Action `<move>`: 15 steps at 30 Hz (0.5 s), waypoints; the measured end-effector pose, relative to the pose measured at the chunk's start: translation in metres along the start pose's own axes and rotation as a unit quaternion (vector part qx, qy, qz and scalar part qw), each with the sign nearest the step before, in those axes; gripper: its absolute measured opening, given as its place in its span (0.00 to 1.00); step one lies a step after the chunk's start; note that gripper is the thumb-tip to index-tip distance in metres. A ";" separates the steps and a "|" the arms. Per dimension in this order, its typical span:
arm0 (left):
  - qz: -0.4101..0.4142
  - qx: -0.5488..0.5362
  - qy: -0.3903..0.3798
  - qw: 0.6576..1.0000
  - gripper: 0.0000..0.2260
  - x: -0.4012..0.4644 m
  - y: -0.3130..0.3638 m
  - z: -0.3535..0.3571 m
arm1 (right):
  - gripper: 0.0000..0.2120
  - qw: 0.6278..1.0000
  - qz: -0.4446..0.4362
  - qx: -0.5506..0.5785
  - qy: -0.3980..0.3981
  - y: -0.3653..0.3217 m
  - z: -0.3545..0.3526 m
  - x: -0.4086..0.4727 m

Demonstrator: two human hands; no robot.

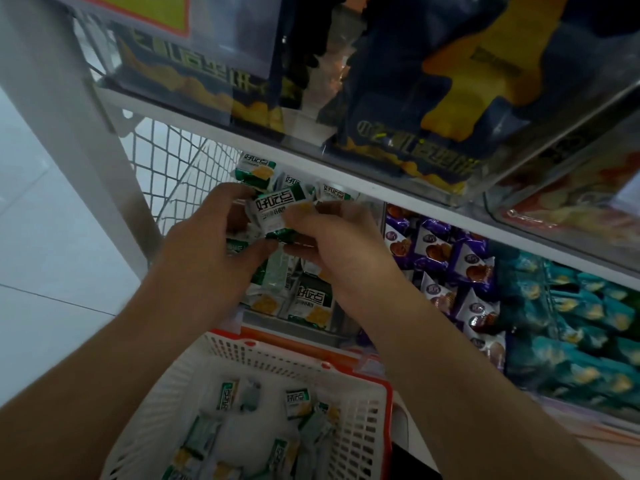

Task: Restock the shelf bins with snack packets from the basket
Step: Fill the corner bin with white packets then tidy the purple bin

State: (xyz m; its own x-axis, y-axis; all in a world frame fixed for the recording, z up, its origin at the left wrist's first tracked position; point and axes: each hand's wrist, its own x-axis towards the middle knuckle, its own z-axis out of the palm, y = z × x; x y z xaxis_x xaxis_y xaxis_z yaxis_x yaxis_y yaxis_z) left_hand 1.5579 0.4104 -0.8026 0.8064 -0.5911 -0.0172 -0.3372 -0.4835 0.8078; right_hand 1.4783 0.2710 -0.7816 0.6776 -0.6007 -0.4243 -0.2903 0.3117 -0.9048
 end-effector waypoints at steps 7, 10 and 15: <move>0.002 0.017 -0.002 1.000 0.24 -0.002 0.000 0.001 | 0.23 0.891 -0.247 -0.376 -0.061 0.001 -0.014 -0.001; 0.014 0.022 -0.014 1.000 0.27 -0.002 -0.001 0.003 | 0.21 0.823 -0.313 -0.474 -0.014 0.011 -0.015 0.006; 0.077 0.116 -0.039 0.989 0.23 -0.001 -0.016 0.008 | 0.23 0.721 -0.309 -0.612 0.105 0.012 -0.013 0.016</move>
State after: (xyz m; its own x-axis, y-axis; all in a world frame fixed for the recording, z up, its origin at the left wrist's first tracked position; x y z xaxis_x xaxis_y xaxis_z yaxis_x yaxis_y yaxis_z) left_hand 1.5586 0.4133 -0.8206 0.7001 -0.7127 0.0429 -0.5630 -0.5141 0.6471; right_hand 1.4769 0.2557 -0.7999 0.8534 -0.4844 0.1926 -0.4425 -0.8684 -0.2238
